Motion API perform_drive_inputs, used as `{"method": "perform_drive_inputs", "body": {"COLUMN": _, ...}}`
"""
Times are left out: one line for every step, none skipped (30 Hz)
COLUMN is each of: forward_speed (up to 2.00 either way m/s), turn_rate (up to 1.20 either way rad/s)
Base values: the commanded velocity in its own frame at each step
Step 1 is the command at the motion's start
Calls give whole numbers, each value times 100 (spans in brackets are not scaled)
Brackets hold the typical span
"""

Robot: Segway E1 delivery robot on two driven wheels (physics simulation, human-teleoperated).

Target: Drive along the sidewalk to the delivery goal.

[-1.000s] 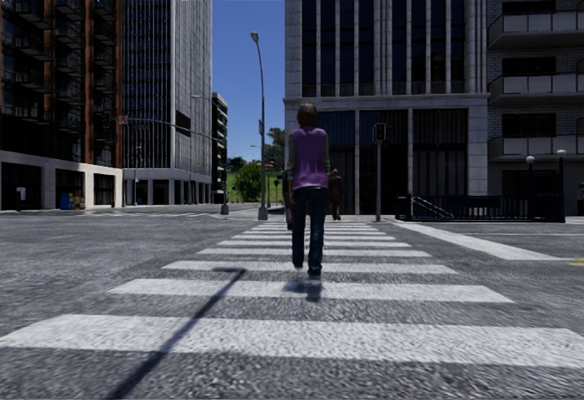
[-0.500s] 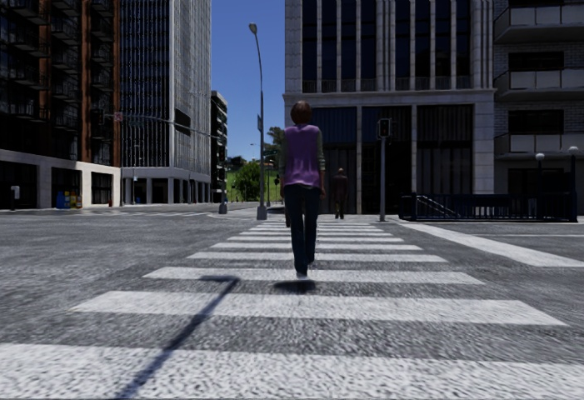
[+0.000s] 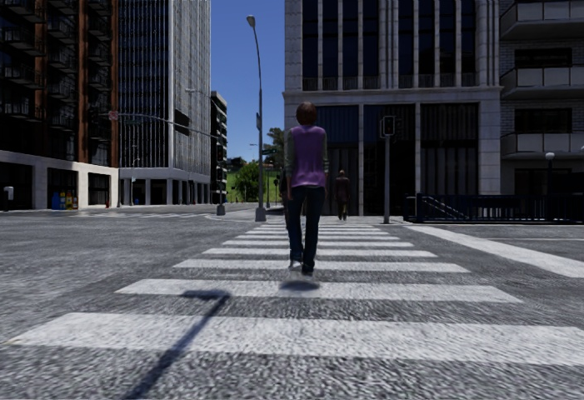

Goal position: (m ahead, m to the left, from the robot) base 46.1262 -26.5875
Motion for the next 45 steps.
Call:
{"method": "perform_drive_inputs", "body": {"forward_speed": 94, "turn_rate": 0}}
{"method": "perform_drive_inputs", "body": {"forward_speed": 94, "turn_rate": 0}}
{"method": "perform_drive_inputs", "body": {"forward_speed": 94, "turn_rate": 0}}
{"method": "perform_drive_inputs", "body": {"forward_speed": 94, "turn_rate": 0}}
{"method": "perform_drive_inputs", "body": {"forward_speed": 94, "turn_rate": 0}}
{"method": "perform_drive_inputs", "body": {"forward_speed": 94, "turn_rate": 0}}
{"method": "perform_drive_inputs", "body": {"forward_speed": 94, "turn_rate": 0}}
{"method": "perform_drive_inputs", "body": {"forward_speed": 94, "turn_rate": 0}}
{"method": "perform_drive_inputs", "body": {"forward_speed": 100, "turn_rate": 0}}
{"method": "perform_drive_inputs", "body": {"forward_speed": 107, "turn_rate": 0}}
{"method": "perform_drive_inputs", "body": {"forward_speed": 109, "turn_rate": 0}}
{"method": "perform_drive_inputs", "body": {"forward_speed": 110, "turn_rate": 0}}
{"method": "perform_drive_inputs", "body": {"forward_speed": 111, "turn_rate": 0}}
{"method": "perform_drive_inputs", "body": {"forward_speed": 111, "turn_rate": 0}}
{"method": "perform_drive_inputs", "body": {"forward_speed": 111, "turn_rate": 0}}
{"method": "perform_drive_inputs", "body": {"forward_speed": 111, "turn_rate": 0}}
{"method": "perform_drive_inputs", "body": {"forward_speed": 111, "turn_rate": 0}}
{"method": "perform_drive_inputs", "body": {"forward_speed": 111, "turn_rate": 0}}
{"method": "perform_drive_inputs", "body": {"forward_speed": 111, "turn_rate": 0}}
{"method": "perform_drive_inputs", "body": {"forward_speed": 111, "turn_rate": 0}}
{"method": "perform_drive_inputs", "body": {"forward_speed": 111, "turn_rate": 0}}
{"method": "perform_drive_inputs", "body": {"forward_speed": 111, "turn_rate": 0}}
{"method": "perform_drive_inputs", "body": {"forward_speed": 111, "turn_rate": 0}}
{"method": "perform_drive_inputs", "body": {"forward_speed": 110, "turn_rate": 0}}
{"method": "perform_drive_inputs", "body": {"forward_speed": 114, "turn_rate": 0}}
{"method": "perform_drive_inputs", "body": {"forward_speed": 116, "turn_rate": 0}}
{"method": "perform_drive_inputs", "body": {"forward_speed": 116, "turn_rate": 0}}
{"method": "perform_drive_inputs", "body": {"forward_speed": 116, "turn_rate": 0}}
{"method": "perform_drive_inputs", "body": {"forward_speed": 117, "turn_rate": 0}}
{"method": "perform_drive_inputs", "body": {"forward_speed": 117, "turn_rate": 0}}
{"method": "perform_drive_inputs", "body": {"forward_speed": 117, "turn_rate": 0}}
{"method": "perform_drive_inputs", "body": {"forward_speed": 117, "turn_rate": 0}}
{"method": "perform_drive_inputs", "body": {"forward_speed": 117, "turn_rate": 0}}
{"method": "perform_drive_inputs", "body": {"forward_speed": 117, "turn_rate": 0}}
{"method": "perform_drive_inputs", "body": {"forward_speed": 117, "turn_rate": 0}}
{"method": "perform_drive_inputs", "body": {"forward_speed": 117, "turn_rate": 0}}
{"method": "perform_drive_inputs", "body": {"forward_speed": 117, "turn_rate": 0}}
{"method": "perform_drive_inputs", "body": {"forward_speed": 117, "turn_rate": 0}}
{"method": "perform_drive_inputs", "body": {"forward_speed": 117, "turn_rate": 0}}
{"method": "perform_drive_inputs", "body": {"forward_speed": 117, "turn_rate": 0}}
{"method": "perform_drive_inputs", "body": {"forward_speed": 117, "turn_rate": 0}}
{"method": "perform_drive_inputs", "body": {"forward_speed": 117, "turn_rate": 0}}
{"method": "perform_drive_inputs", "body": {"forward_speed": 117, "turn_rate": 0}}
{"method": "perform_drive_inputs", "body": {"forward_speed": 117, "turn_rate": 0}}
{"method": "perform_drive_inputs", "body": {"forward_speed": 117, "turn_rate": -2}}
